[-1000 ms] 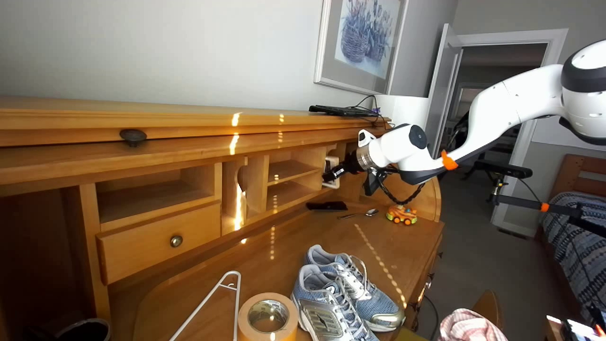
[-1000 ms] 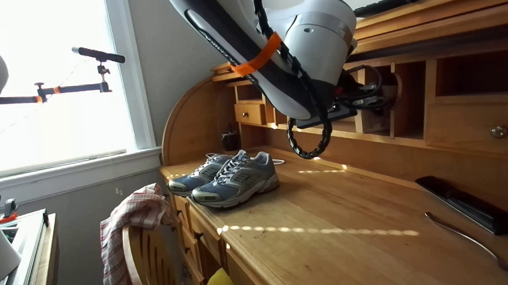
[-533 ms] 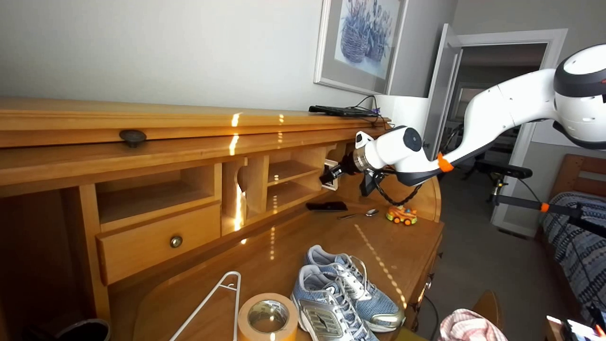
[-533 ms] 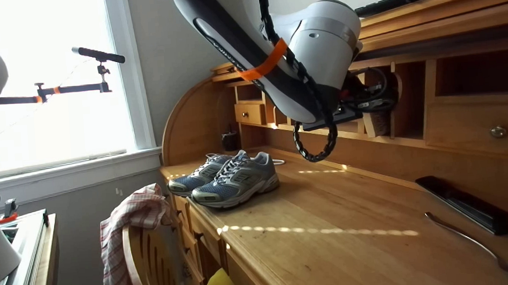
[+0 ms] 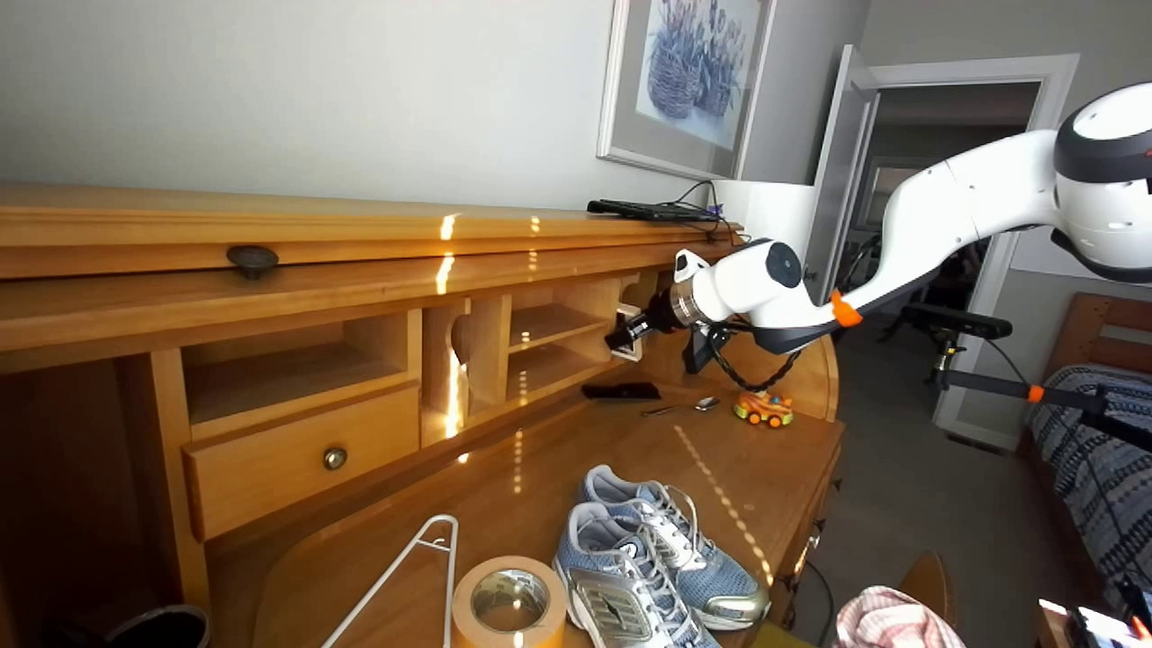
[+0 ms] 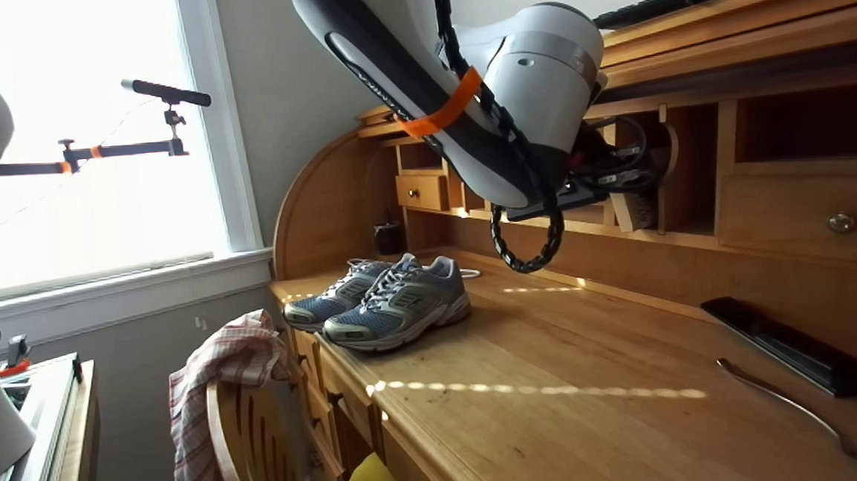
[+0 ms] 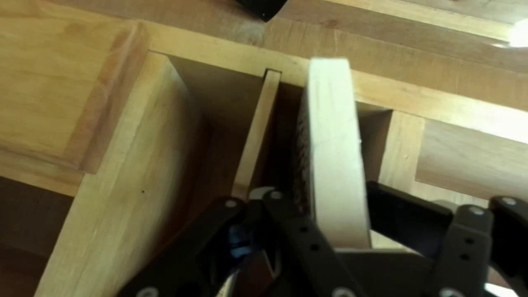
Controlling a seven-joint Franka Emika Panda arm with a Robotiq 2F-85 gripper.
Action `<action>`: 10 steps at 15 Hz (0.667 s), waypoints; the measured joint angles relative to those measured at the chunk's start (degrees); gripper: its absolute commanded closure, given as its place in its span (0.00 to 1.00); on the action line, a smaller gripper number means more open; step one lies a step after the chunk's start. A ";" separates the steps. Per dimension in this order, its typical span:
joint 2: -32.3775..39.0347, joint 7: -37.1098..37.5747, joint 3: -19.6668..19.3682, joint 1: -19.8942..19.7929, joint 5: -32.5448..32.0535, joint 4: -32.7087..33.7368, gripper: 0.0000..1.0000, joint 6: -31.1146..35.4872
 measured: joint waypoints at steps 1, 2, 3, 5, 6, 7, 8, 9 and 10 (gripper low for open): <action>-0.16 0.15 0.15 -0.06 0.00 -0.41 0.40 -0.14; -0.29 0.22 0.38 -0.24 -0.01 -0.82 0.39 -0.52; -0.46 0.27 0.67 -0.54 -0.01 -1.28 0.33 -1.06; -1.01 0.42 1.31 -1.36 -0.03 -2.24 0.20 -2.36; -1.25 0.48 1.61 -1.84 -0.04 -2.70 0.13 -2.85; -1.48 0.59 1.98 -2.32 -0.08 -3.18 0.11 -3.38; -1.62 0.63 2.41 -2.75 -0.14 -3.70 0.09 -3.96; -1.82 0.66 2.86 -3.22 -0.16 -4.28 0.05 -4.65; -2.09 0.69 3.25 -3.70 -0.18 -4.82 0.00 -5.45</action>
